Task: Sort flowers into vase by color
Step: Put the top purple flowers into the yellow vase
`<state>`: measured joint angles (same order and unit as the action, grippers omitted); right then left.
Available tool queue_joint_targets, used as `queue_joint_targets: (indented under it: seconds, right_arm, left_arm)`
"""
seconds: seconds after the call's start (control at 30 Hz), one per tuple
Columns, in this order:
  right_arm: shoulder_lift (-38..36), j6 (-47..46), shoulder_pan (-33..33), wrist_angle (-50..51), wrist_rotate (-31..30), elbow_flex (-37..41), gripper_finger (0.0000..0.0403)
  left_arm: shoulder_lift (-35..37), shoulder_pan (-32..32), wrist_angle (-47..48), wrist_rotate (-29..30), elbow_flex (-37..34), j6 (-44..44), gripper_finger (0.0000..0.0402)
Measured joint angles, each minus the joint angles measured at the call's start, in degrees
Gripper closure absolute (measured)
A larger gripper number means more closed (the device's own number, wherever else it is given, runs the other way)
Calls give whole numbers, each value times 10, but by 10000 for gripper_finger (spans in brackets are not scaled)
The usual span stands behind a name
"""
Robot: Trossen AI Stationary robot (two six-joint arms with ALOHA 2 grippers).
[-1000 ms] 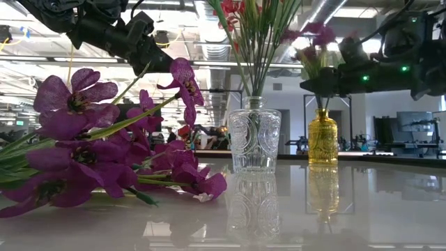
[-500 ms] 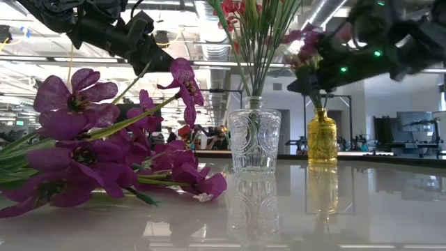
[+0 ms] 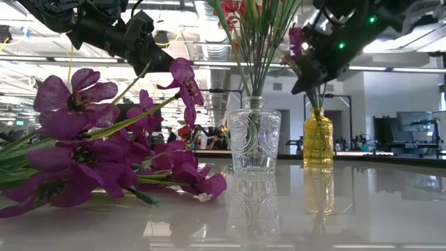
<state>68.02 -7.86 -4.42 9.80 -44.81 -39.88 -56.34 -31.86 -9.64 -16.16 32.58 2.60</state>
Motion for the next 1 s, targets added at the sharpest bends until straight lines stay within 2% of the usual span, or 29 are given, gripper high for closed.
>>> queue_joint_targets:
  seconds: [0.1,0.27,0.53,0.7,1.0]
  right_arm:
    - [1,-39,-1,83,49,-29,163]
    - [6,-46,0,177,101,-61,163]
    - [5,-25,0,264,108,-90,163]
    - [5,-22,4,299,133,-117,163]
    - [5,-25,4,372,263,-169,163]
  left_arm:
    - [0,0,3,-1,0,1,244]
    - [0,0,20,-1,0,8,244]
    - [0,0,43,0,0,7,244]
    - [0,0,43,0,0,7,244]
    - [0,0,81,0,0,6,244]
